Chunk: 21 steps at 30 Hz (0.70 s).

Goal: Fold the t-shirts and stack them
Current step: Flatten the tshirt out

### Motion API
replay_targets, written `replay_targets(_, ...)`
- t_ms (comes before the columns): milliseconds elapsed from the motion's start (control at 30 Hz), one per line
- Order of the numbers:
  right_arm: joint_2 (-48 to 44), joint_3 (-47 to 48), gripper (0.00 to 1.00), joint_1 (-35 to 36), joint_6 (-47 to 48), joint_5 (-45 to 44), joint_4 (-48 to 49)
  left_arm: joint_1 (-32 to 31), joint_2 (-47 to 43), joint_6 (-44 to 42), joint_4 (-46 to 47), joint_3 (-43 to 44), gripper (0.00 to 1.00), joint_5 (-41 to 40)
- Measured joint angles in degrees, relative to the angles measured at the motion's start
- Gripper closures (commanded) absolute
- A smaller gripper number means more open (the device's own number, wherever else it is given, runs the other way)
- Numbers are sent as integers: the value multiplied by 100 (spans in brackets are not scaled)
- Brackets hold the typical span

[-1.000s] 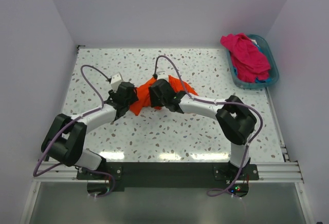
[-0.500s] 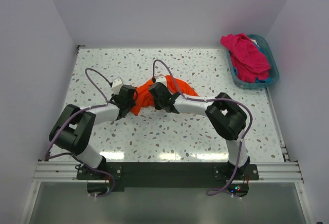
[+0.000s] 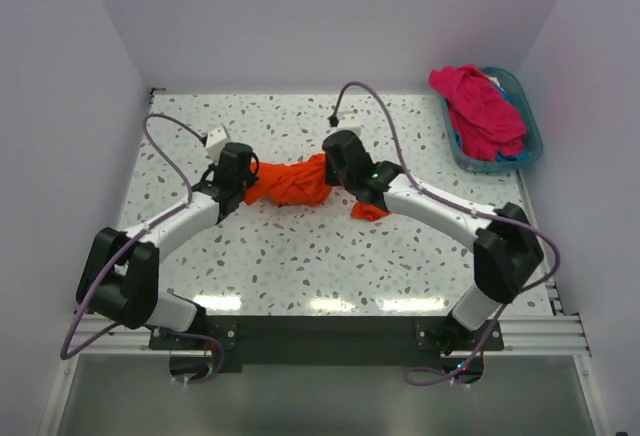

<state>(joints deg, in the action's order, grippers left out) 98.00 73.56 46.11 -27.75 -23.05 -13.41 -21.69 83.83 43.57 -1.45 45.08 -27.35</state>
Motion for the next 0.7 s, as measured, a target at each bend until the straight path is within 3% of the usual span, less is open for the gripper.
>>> replay_targets(233, -1773, -92, 100, -772, 87, 26, -468, 142, -905, -219, -732, 1058, 100, -184)
replay_targets(400, -2503, 50, 100, -1270, 205, 20, -883, 190, -1152, -378, -933, 1679, 100, -208)
replay_targets(533, -2389, 623, 100, -1491, 374, 162, -994, 227, -1016, -472, -933, 2070, 100, -116)
replay_targets(700, -1316, 1945, 100, -2433, 372, 970, -850, 332, -332, -739, -721, 2959, 100, 157)
